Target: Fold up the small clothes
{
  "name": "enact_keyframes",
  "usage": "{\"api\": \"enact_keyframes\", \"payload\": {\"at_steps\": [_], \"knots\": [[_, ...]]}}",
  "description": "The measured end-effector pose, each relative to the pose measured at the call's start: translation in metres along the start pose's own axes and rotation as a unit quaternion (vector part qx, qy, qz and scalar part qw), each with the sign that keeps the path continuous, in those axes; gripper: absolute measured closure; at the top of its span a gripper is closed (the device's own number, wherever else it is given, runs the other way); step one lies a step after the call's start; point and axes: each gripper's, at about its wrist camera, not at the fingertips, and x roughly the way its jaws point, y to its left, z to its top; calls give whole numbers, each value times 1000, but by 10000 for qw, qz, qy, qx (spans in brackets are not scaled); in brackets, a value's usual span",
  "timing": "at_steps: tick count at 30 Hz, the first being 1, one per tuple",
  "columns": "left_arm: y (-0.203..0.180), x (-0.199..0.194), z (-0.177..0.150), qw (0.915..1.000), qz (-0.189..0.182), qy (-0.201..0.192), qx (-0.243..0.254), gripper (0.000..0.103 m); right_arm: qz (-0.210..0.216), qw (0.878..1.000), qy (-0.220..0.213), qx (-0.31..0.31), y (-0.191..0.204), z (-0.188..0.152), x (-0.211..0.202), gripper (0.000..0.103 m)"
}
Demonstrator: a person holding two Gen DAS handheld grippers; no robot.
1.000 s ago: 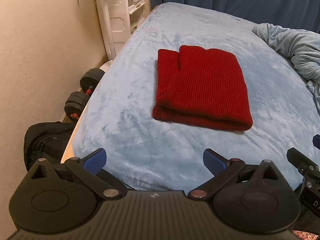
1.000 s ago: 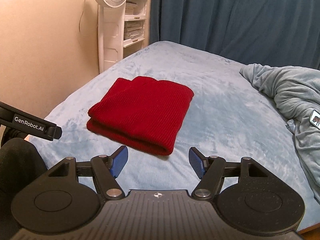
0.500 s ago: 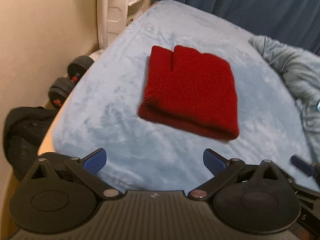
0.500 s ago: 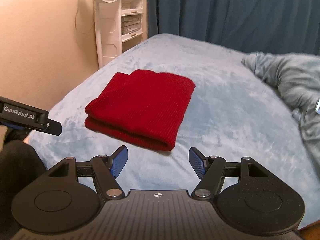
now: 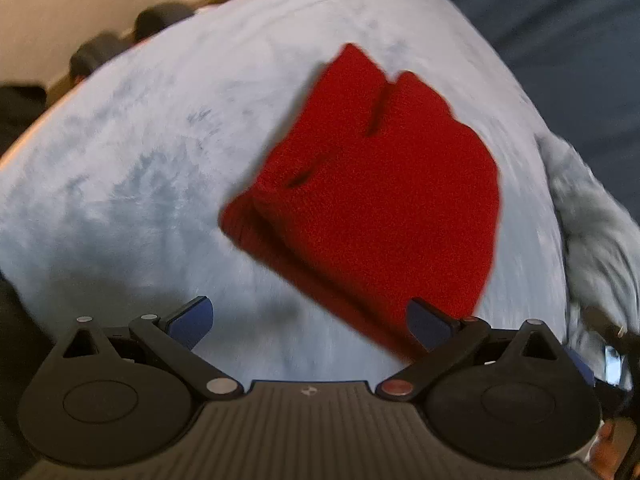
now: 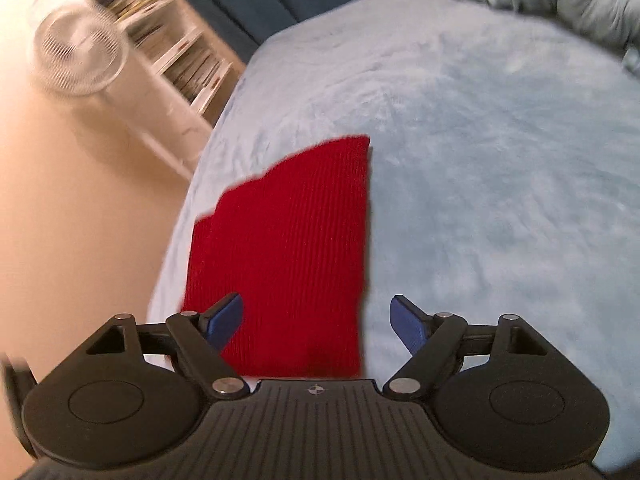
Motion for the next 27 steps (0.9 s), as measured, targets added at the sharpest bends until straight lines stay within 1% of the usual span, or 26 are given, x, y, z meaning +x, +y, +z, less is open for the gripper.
{"api": "enact_keyframes", "payload": {"at_steps": [3, 5, 8, 10, 13, 15, 16, 17, 18, 19, 20, 21, 22, 23, 25, 27], "knots": [[6, 20, 15, 9992, 1, 84, -393, 0, 22, 9999, 106, 97, -12, 58, 59, 20], [10, 30, 24, 9983, 15, 64, -577, 0, 8, 9995, 273, 147, -19, 92, 104, 20], [18, 41, 35, 9971, 130, 27, -745, 0, -101, 9983, 549, 170, -23, 123, 163, 20], [27, 48, 40, 9961, 231, 77, -854, 0, -198, 9974, 689, 86, -20, 135, 196, 20], [40, 54, 43, 9946, 108, 141, -1021, 0, -399, 9950, 910, -64, -14, 145, 238, 20], [44, 53, 43, 9934, 63, 93, -1144, 0, -413, 9936, 1046, -82, -12, 149, 259, 19], [44, 51, 43, 9930, 50, 33, -1176, 2, -412, 9923, 1167, -89, -10, 150, 267, 17], [44, 51, 42, 9929, 35, -27, -1187, 5, -367, 9904, 1323, -165, -7, 150, 275, 21], [44, 49, 40, 9929, -61, -109, -1185, 22, -336, 9890, 1395, -361, -2, 150, 278, 27], [44, 48, 40, 9929, -199, -105, -1167, 35, -404, 9864, 1446, -670, 5, 148, 280, 44], [41, 46, 41, 9934, -170, -96, -1133, 37, -560, 9808, 1505, -1106, 13, 146, 282, 64], [39, 44, 43, 9943, -145, -93, -1054, 42, -752, 9739, 1549, -1477, 19, 143, 282, 70], [37, 44, 46, 9960, -116, -92, -879, 47, -813, 9707, 1571, -1627, 20, 141, 280, 75], [38, 45, 49, 9967, -111, -51, -800, 49, -831, 9714, 1551, -1595, 18, 140, 275, 78], [41, 47, 61, 9974, -168, 74, -691, 54, -863, 9769, 1421, -1343, 8, 137, 259, 81], [37, 51, 86, 9995, -118, 82, -278, 55, -964, 9811, 1202, -1172, -7, 124, 234, 82]]}}
